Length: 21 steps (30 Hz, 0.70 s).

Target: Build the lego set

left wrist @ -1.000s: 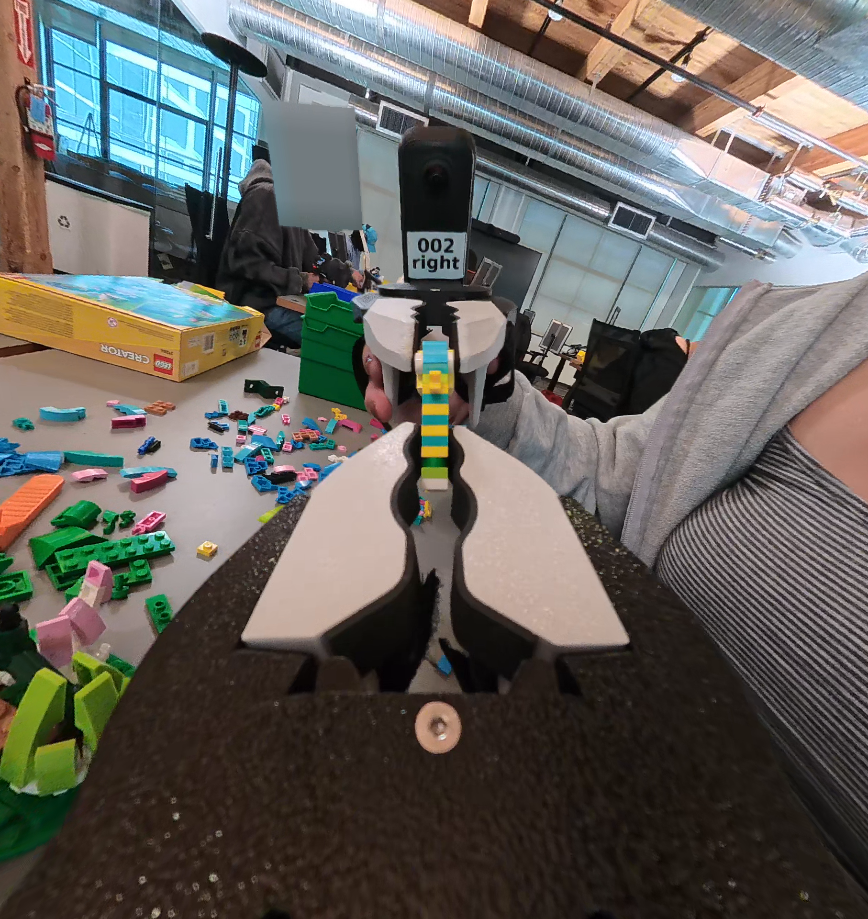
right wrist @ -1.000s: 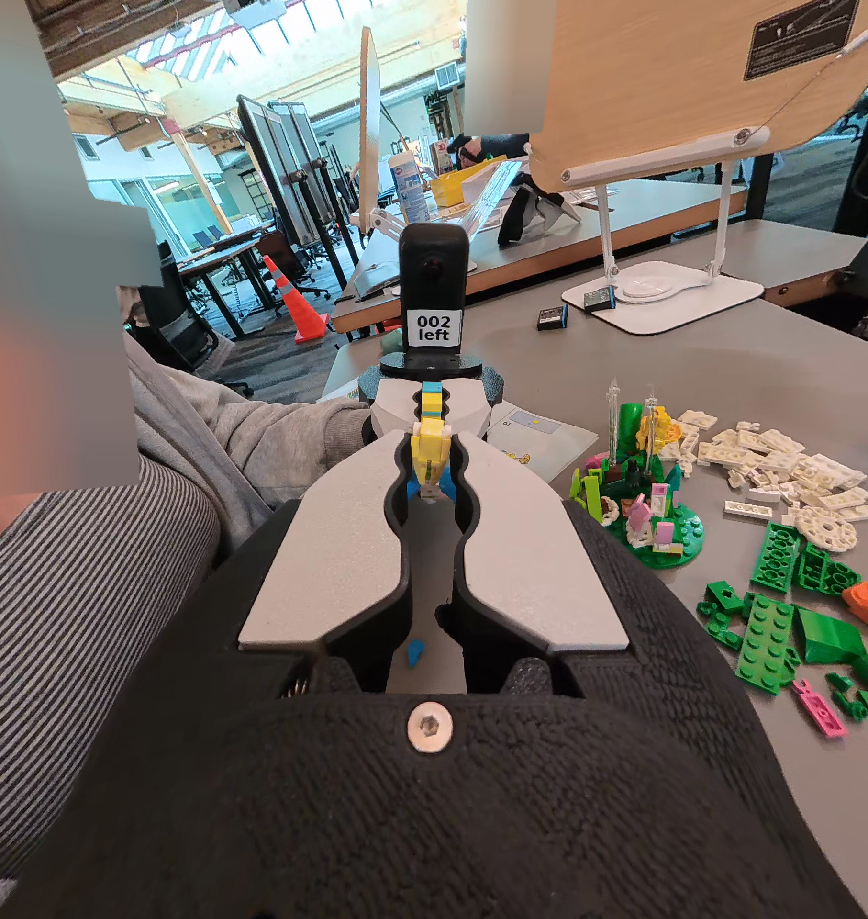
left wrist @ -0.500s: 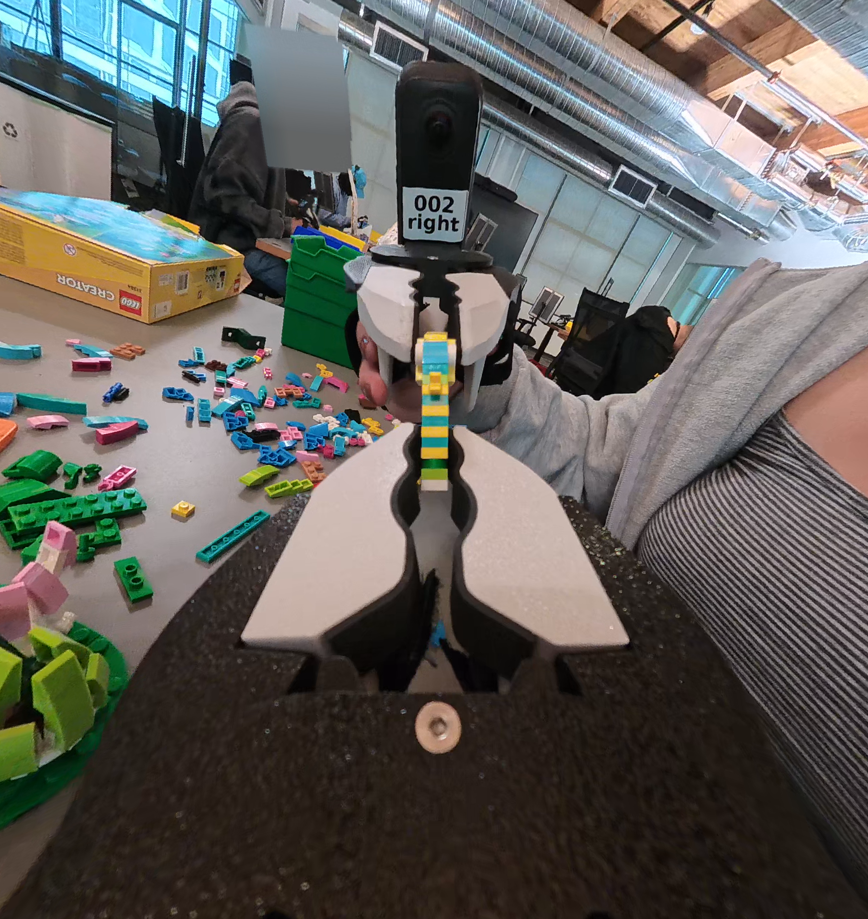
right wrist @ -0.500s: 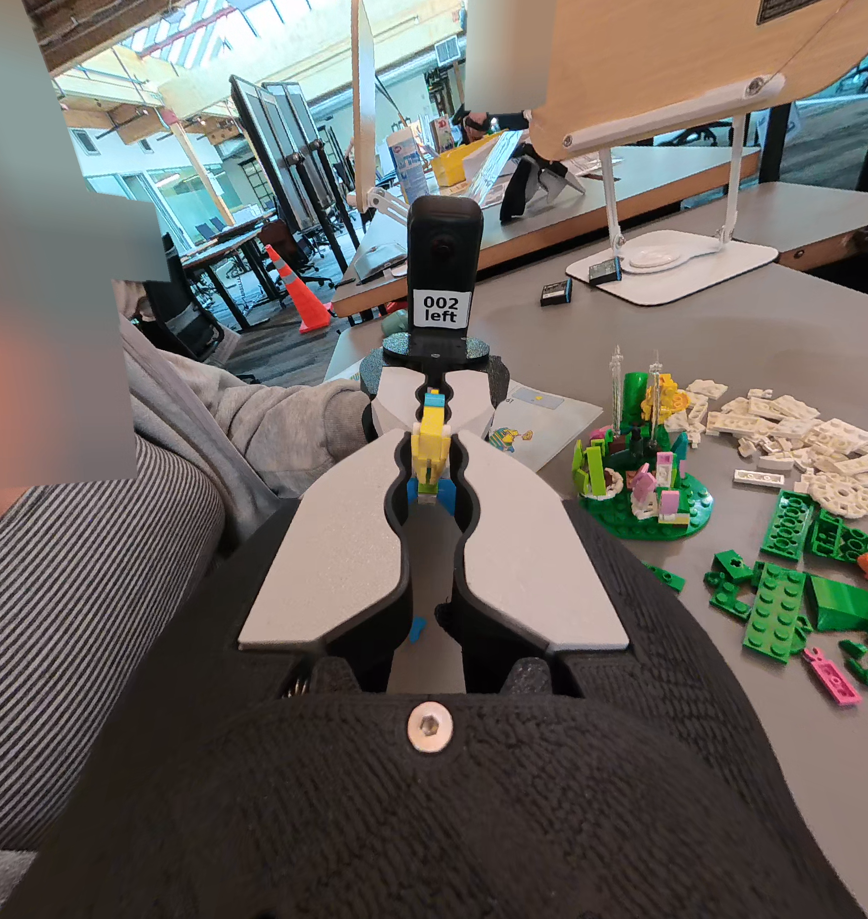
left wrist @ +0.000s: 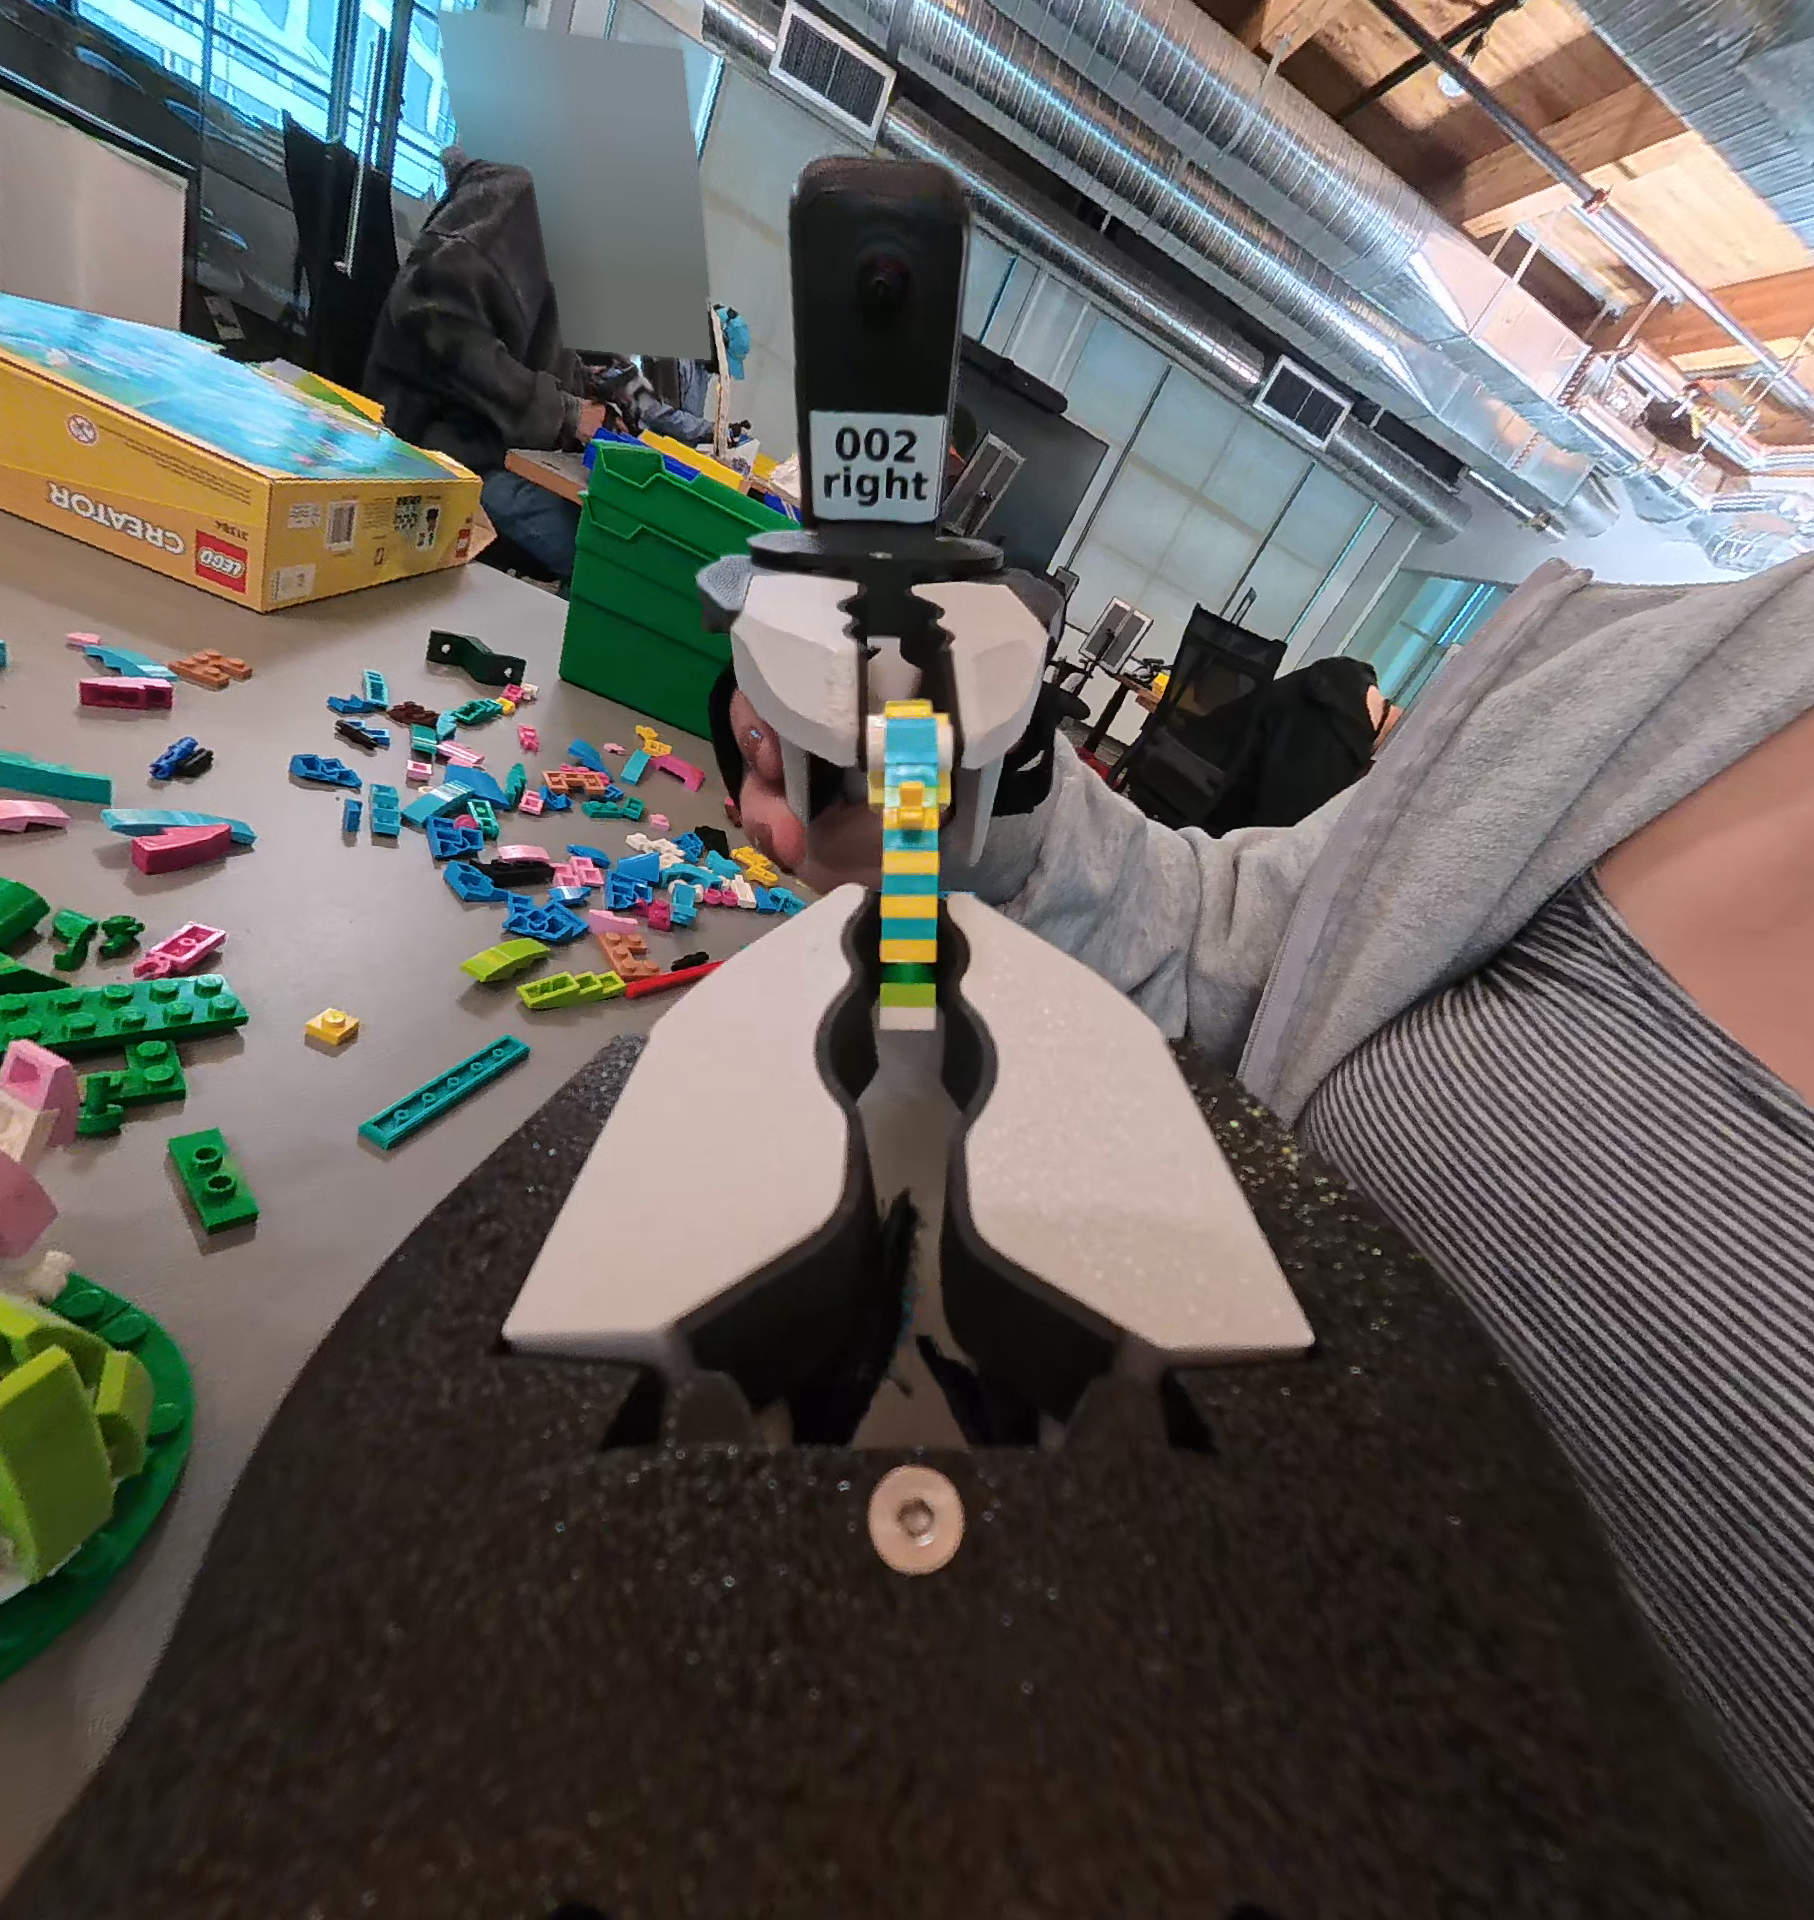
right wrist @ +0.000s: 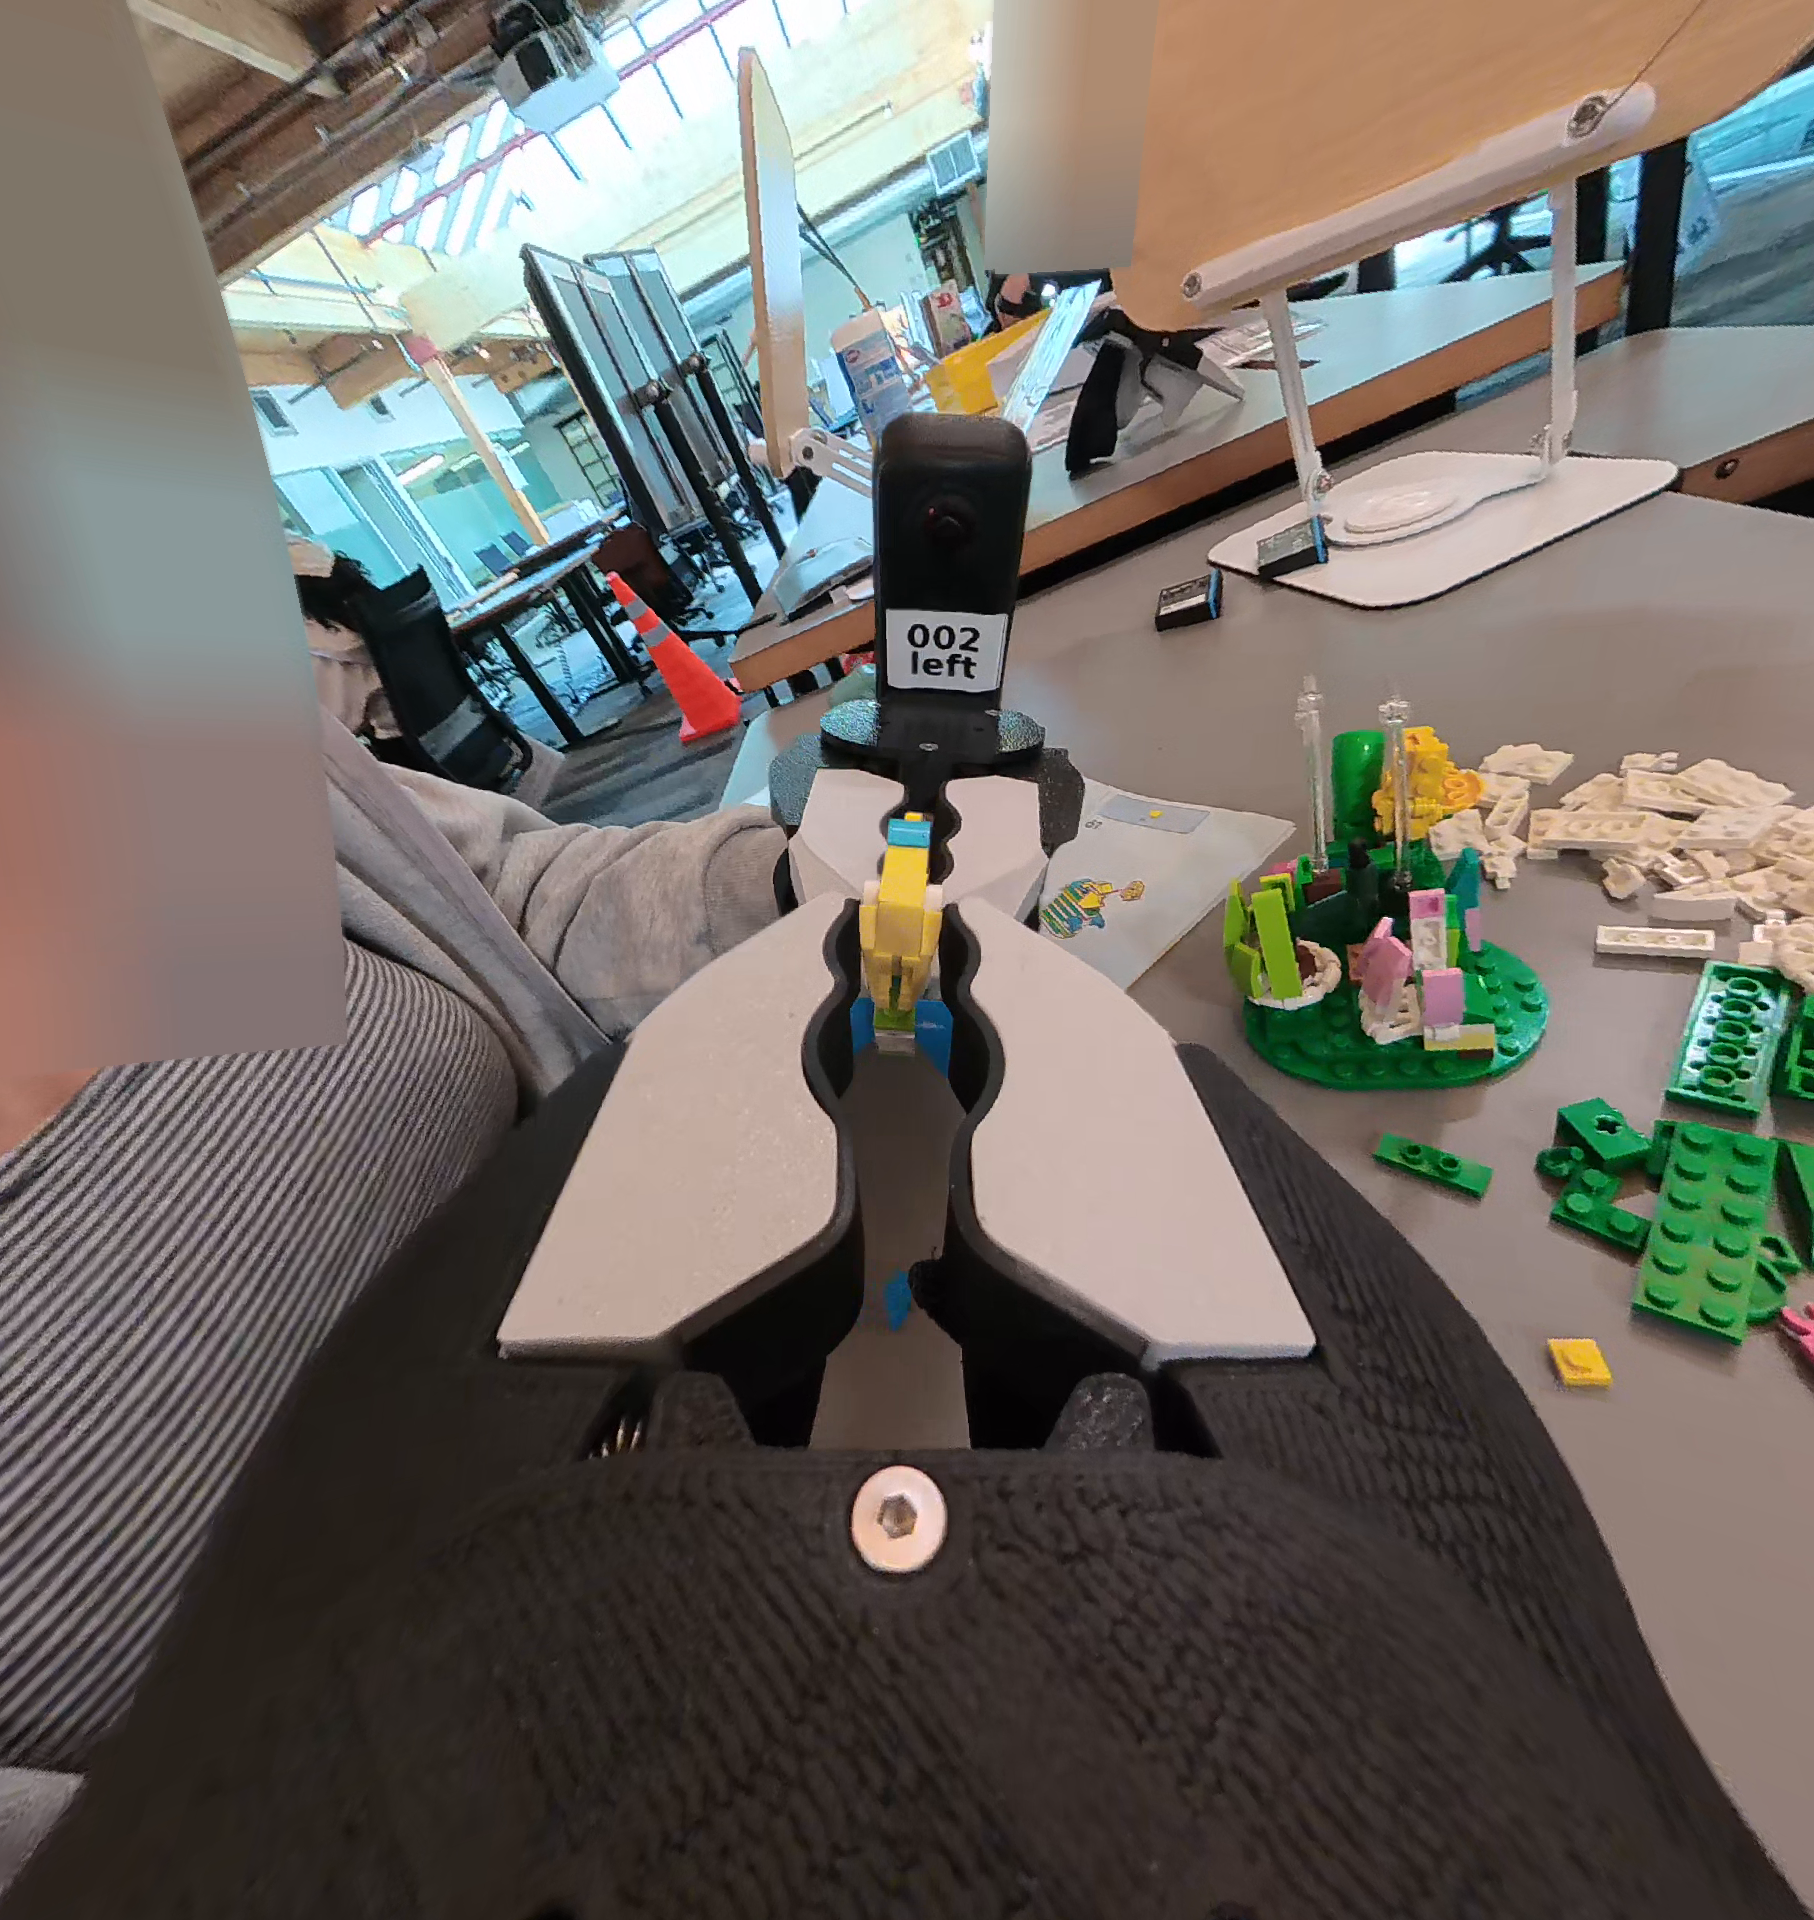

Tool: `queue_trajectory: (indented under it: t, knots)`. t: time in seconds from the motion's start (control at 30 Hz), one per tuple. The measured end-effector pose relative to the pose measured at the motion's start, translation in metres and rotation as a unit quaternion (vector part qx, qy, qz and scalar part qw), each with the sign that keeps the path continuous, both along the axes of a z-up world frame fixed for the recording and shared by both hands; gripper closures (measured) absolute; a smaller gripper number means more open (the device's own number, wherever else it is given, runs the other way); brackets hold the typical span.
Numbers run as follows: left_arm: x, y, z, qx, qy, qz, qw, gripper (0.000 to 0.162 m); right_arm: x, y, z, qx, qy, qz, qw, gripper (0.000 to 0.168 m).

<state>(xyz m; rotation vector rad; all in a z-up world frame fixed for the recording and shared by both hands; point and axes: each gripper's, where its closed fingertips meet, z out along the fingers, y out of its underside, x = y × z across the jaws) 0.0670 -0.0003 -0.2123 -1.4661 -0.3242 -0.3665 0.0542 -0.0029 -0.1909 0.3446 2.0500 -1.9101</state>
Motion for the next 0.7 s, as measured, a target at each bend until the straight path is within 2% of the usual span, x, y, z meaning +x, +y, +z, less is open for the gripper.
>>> queue_trajectory:
  t: [0.23,0.4,0.53,0.7]
  knots:
    - [-0.0010,-0.0016,0.0030,0.019,-0.027,-0.007,0.999,0.154,-0.0018,-0.0027,0.0021,0.001,0.027,-0.024,0.999,0.154]
    - [-0.0004,-0.0006,0.0043,0.015,-0.021,-0.002,1.000,0.154,-0.0013,-0.0022,0.0036,-0.026,-0.018,-0.014,0.999,0.154]
    - [-0.0017,-0.0006,0.0031,0.014,-0.031,-0.002,0.999,0.154,-0.0025,-0.0023,0.0016,-0.012,-0.003,-0.023,1.000,0.154]
    - [-0.0021,-0.0003,0.0021,-0.005,-0.007,0.010,1.000,0.154,-0.0036,-0.0024,0.0012,-0.031,-0.056,-0.013,0.998,0.154]
